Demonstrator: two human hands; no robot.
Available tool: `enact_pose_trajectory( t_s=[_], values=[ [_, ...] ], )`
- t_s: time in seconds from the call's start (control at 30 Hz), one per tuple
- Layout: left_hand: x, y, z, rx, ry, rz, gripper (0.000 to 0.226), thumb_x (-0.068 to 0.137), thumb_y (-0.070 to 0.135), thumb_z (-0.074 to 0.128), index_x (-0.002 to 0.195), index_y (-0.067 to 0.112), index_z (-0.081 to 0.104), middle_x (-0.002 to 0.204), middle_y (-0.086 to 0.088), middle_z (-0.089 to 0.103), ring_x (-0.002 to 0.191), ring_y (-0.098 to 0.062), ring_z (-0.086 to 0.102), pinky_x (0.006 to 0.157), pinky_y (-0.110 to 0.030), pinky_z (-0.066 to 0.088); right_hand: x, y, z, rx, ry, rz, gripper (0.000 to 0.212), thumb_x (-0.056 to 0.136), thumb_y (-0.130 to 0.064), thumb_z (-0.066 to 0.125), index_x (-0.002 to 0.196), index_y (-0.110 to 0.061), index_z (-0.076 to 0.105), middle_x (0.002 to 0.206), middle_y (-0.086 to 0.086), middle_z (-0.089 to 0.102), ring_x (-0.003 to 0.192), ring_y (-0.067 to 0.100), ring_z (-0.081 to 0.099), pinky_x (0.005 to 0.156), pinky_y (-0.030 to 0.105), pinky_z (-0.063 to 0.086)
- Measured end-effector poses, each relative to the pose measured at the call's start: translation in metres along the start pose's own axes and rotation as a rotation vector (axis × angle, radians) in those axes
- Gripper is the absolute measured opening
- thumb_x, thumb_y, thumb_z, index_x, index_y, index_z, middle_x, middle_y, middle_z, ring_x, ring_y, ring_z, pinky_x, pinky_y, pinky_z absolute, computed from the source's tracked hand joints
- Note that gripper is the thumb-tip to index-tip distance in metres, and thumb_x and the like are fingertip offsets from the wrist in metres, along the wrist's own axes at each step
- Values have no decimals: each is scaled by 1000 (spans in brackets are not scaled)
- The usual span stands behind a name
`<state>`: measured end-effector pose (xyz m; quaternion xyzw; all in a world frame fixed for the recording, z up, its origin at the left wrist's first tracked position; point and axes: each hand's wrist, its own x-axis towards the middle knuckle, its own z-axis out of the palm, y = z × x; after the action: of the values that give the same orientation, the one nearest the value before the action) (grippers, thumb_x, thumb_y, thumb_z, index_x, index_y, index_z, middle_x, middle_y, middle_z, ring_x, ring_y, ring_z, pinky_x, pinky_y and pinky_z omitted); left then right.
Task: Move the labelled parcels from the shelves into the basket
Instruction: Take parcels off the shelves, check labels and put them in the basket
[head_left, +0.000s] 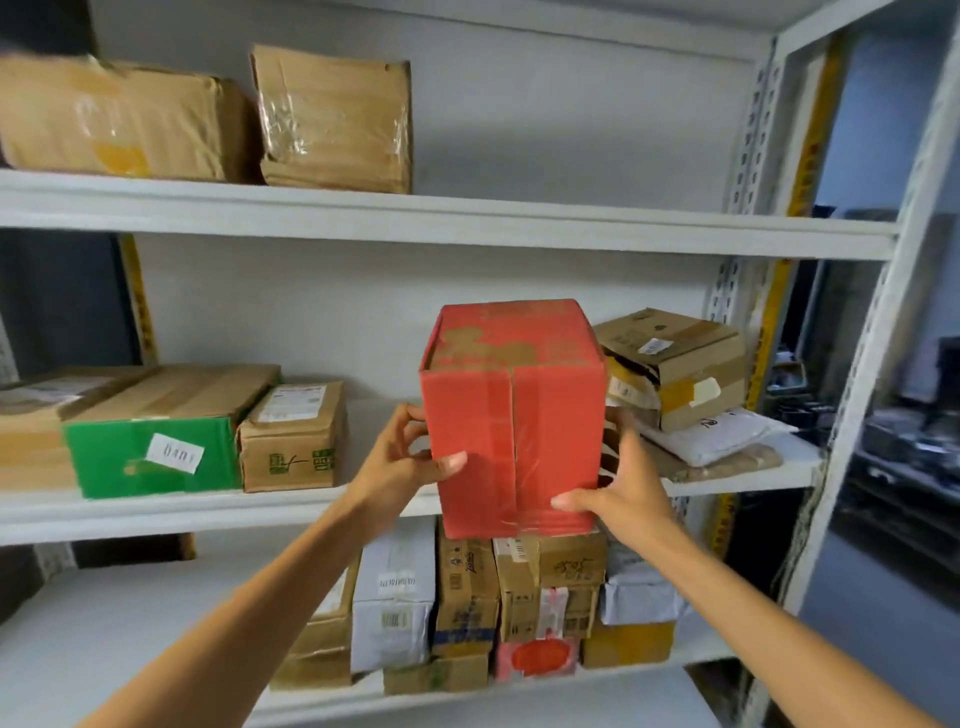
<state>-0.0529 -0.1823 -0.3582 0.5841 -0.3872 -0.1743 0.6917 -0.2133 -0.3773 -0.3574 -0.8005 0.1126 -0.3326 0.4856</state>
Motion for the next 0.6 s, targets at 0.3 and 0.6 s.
enact_pose_trajectory(
  t_s=[0.3,0.6],
  values=[
    [-16,36,14,292,-40,173,104,56,53,83,141,55,25,145,19,25,135,0,28,105,-30,32,2,-21,-15,360,61,12,39,87,-10,66,122,-25,58,112,-6,71,103,9,66,90,33,53],
    [-8,46,31,847,-115,418,137,44,58,86,148,48,-3,157,20,-7,147,-15,-9,115,-46,4,10,-16,-40,694,30,221,44,76,-25,78,115,-12,64,121,14,67,104,26,67,76,35,57]
  ],
)
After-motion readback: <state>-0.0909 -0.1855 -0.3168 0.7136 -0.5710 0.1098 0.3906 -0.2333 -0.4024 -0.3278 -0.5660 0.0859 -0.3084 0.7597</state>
